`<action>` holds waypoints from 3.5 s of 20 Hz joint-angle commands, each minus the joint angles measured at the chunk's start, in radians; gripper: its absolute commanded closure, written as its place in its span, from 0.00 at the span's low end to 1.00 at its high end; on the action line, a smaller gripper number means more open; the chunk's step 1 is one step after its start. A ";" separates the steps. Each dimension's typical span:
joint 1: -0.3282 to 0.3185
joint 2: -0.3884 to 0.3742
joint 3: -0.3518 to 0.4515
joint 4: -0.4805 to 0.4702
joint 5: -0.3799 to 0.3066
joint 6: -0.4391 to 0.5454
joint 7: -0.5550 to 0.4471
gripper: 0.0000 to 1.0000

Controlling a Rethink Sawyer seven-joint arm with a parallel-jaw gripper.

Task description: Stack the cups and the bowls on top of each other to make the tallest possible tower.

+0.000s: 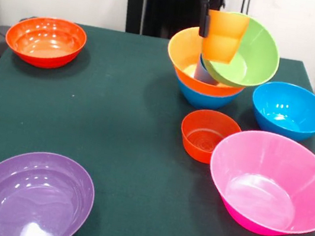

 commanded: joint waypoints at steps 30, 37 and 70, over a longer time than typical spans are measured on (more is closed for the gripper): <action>0.089 0.064 -0.016 -0.054 0.001 0.428 0.048 1.00; 0.113 0.088 -0.045 -0.079 -0.024 0.509 0.071 1.00; 0.184 0.071 -0.134 -0.092 0.014 0.557 0.101 1.00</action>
